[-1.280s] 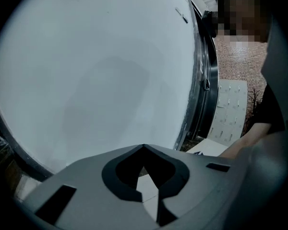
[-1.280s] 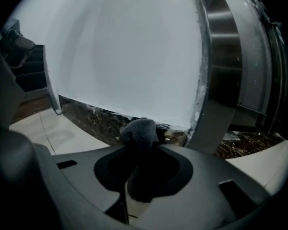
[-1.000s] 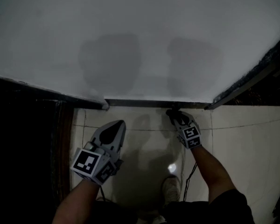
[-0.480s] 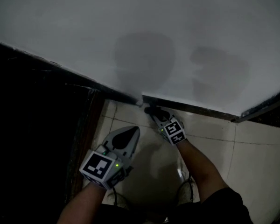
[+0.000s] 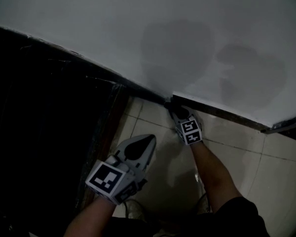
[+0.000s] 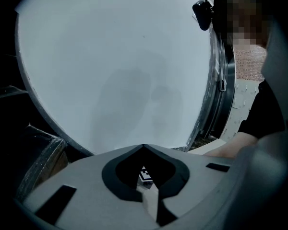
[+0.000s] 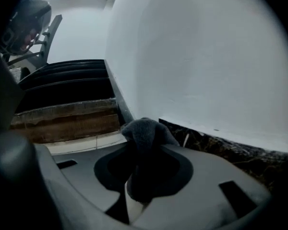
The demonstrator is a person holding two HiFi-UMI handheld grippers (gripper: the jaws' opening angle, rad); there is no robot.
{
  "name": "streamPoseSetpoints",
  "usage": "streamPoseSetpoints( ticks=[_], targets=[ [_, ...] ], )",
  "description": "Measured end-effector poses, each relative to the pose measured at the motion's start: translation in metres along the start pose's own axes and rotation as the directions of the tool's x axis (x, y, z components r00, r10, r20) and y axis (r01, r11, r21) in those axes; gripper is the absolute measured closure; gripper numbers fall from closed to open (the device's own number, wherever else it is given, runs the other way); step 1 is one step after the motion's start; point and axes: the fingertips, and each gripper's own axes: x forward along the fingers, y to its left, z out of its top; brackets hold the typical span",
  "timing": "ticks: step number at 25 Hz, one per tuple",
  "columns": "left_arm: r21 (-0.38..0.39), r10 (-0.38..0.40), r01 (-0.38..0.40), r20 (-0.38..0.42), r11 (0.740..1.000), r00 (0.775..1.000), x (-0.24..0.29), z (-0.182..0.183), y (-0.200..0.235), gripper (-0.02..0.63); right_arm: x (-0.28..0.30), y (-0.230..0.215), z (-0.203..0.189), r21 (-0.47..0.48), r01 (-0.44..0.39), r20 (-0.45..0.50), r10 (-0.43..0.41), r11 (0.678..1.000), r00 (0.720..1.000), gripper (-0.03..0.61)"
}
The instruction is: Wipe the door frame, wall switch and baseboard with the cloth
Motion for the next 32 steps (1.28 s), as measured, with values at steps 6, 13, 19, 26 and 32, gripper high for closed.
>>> streamPoseSetpoints(
  ticks=[6,13,19,26,32],
  targets=[
    [0.003,-0.046,0.046,-0.004,0.999,0.999,0.013,-0.003,-0.015,0.612,-0.035,-0.049,-0.014,0.03,0.112,-0.006,-0.112,0.993,0.994,0.494],
    [0.033,-0.08,0.08,-0.013,0.996,0.997,0.03,-0.002,-0.039,0.612,-0.081,-0.088,-0.036,0.024,0.161,-0.052,-0.16,0.987,0.986,0.492],
    [0.062,-0.131,0.132,-0.017,0.989,0.991,0.049,-0.001,-0.068,0.612,-0.12,-0.12,-0.049,0.063,0.225,-0.062,-0.221,0.972,0.973,0.492],
    [0.077,-0.179,0.182,-0.044,0.98,0.983,0.078,-0.012,-0.097,0.612,-0.158,-0.156,-0.07,0.062,0.279,-0.09,-0.273,0.958,0.958,0.492],
    [0.103,-0.236,0.244,-0.08,0.964,0.968,0.102,-0.026,-0.122,0.612,-0.193,-0.183,-0.089,0.064,0.324,-0.122,-0.315,0.944,0.941,0.492]
  ],
)
